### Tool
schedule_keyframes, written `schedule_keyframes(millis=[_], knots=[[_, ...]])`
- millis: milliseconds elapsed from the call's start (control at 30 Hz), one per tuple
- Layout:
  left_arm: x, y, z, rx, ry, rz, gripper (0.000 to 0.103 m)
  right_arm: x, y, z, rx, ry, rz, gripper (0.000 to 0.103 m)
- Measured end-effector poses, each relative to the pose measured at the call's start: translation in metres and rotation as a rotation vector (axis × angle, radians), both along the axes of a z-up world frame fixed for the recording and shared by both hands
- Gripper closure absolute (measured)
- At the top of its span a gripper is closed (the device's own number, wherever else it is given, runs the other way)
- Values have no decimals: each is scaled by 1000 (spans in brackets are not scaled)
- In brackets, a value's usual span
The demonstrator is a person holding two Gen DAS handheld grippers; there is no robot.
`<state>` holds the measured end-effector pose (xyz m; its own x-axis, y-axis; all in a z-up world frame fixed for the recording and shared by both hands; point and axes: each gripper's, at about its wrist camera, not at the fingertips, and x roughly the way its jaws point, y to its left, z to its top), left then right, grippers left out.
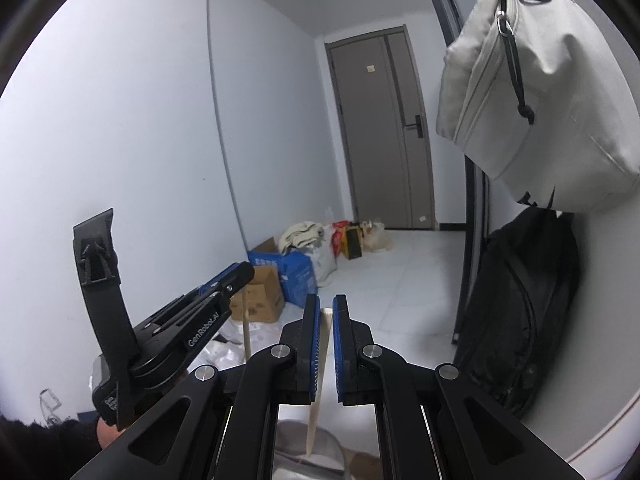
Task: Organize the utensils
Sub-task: 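Carry the held chopsticks in both grippers up over the white utensil holder, then open both grippers to drop the chopsticks into the holder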
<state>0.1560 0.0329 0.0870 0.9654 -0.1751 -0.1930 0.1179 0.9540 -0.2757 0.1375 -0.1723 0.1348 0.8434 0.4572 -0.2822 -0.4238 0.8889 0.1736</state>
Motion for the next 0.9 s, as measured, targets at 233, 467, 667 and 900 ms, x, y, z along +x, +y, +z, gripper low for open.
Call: schedule_keyframes(millis=[233, 467, 667, 900], knots=[[11, -8, -12, 9, -9, -15, 100, 12, 3, -21, -18, 18, -2, 98], [2, -25, -24, 93, -70, -6, 100, 19, 8, -38, -31, 21, 20, 98], [3, -23, -31, 81, -66, -32, 100, 16, 18, -50, -77, 20, 45, 98], [-5, -14, -33, 64, -34, -106, 100, 18, 14, -66, -56, 85, 49, 97]])
